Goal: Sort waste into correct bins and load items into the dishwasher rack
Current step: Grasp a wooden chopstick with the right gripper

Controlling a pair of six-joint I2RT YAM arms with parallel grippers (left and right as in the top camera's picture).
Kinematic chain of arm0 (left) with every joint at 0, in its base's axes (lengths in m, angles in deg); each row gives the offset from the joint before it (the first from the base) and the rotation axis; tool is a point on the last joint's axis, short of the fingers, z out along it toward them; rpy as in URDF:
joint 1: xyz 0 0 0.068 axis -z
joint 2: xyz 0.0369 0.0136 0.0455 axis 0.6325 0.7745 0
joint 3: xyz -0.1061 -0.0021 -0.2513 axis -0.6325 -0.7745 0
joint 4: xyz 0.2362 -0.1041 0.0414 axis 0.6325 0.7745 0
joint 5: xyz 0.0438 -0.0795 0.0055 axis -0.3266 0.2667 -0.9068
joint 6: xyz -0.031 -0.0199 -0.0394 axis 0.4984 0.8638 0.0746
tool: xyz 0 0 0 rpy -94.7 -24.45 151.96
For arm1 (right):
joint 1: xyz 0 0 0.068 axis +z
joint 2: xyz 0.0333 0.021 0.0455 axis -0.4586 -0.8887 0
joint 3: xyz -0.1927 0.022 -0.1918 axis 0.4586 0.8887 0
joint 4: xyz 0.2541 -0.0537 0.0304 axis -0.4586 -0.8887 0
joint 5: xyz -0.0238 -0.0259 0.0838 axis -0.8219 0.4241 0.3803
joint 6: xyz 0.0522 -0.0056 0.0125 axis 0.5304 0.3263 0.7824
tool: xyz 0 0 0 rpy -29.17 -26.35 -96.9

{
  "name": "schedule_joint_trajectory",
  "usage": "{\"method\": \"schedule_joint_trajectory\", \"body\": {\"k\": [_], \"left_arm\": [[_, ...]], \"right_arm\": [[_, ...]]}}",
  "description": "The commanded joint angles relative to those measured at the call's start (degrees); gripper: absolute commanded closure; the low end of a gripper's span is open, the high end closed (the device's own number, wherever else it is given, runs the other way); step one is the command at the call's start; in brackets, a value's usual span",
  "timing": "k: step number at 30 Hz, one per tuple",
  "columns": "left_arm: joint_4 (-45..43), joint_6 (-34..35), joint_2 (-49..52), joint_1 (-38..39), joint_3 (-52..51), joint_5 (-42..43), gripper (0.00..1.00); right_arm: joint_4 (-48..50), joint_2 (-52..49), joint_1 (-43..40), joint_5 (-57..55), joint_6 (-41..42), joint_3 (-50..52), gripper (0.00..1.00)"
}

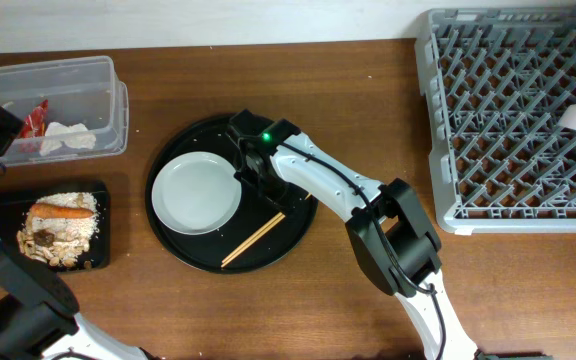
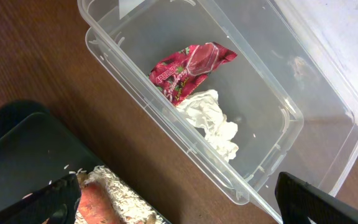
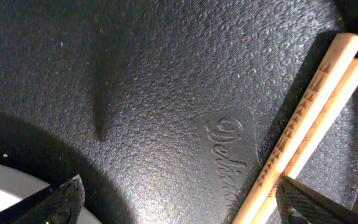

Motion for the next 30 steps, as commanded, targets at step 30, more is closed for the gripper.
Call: {"method": "schedule_joint_trajectory", "body": {"k": [30], "left_arm": [[-0.11,0.13,-0.70,-0.20,0.26,0.00,0.01]], "right_arm": [[2.58,-1.68,0.70,-2.75,2.58,3.76,0.04]]}}
